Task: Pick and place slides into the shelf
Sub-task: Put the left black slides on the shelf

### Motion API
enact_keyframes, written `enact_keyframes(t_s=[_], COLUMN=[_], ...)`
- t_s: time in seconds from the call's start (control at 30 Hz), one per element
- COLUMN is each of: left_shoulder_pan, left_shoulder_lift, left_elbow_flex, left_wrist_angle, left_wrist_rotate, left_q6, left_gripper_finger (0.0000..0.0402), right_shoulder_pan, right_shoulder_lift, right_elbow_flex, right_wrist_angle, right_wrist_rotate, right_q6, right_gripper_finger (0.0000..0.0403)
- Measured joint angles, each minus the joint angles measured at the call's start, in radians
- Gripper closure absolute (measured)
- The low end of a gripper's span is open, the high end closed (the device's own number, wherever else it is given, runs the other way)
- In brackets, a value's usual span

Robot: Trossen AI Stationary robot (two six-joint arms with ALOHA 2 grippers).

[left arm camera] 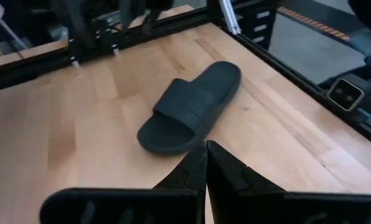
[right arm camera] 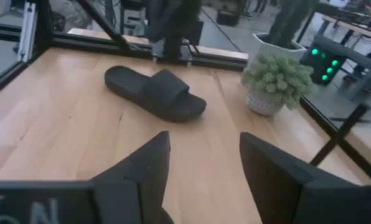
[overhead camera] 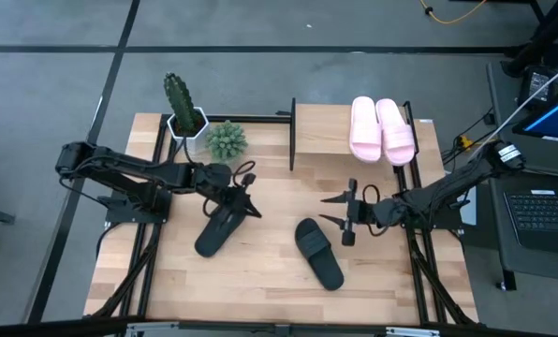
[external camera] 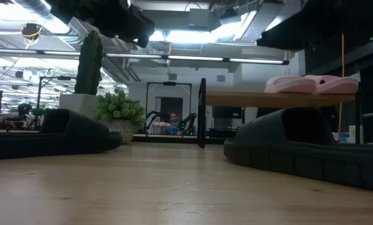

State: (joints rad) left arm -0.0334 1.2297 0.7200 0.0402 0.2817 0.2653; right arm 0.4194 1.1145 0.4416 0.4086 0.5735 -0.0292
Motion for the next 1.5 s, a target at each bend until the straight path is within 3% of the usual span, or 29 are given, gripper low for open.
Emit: enact_keyframes(t_s=[0.2,0.7,0.83,0.93,1.2,1.33,1.5], left_shoulder_pan=[-0.035,-0.090,-0.101,-0.108,-0.112,-0.112,-0.112], left_shoulder_lift=[0.000,0.000,0.000,0.000,0.000,0.000,0.000], left_elbow_flex=[0.000,0.000,0.000,0.000,0.000,0.000,0.000], left_wrist_angle=[0.040,0.105,0.104,0.104,0.104,0.103,0.102], left_wrist_rotate=[-0.002,-0.003,-0.017,-0.019,-0.019,-0.018,-0.018], left_q6=[0.007,0.006,0.000,-0.001,0.006,-0.009,-0.036], left_gripper_finger=[0.0401,0.0401,0.0401,0.0401,0.0401,0.0401,0.0401], right_shoulder_pan=[-0.006,-0.008,-0.005,0.018,0.120,0.179,0.257], right_shoulder_lift=[0.000,0.000,0.000,0.000,0.001,0.027,0.134], right_elbow_flex=[-0.028,-0.029,-0.029,-0.028,0.085,0.183,0.339], right_wrist_angle=[0.021,0.014,0.007,-0.003,-0.253,-0.363,-0.547], right_wrist_rotate=[0.000,-0.003,-0.134,-0.181,-0.184,-0.164,-0.050], right_q6=[0.080,0.023,0.003,0.089,0.352,0.367,0.350], right_gripper_finger=[0.0208,0.0208,0.0208,0.0210,0.0241,0.0254,0.0267])
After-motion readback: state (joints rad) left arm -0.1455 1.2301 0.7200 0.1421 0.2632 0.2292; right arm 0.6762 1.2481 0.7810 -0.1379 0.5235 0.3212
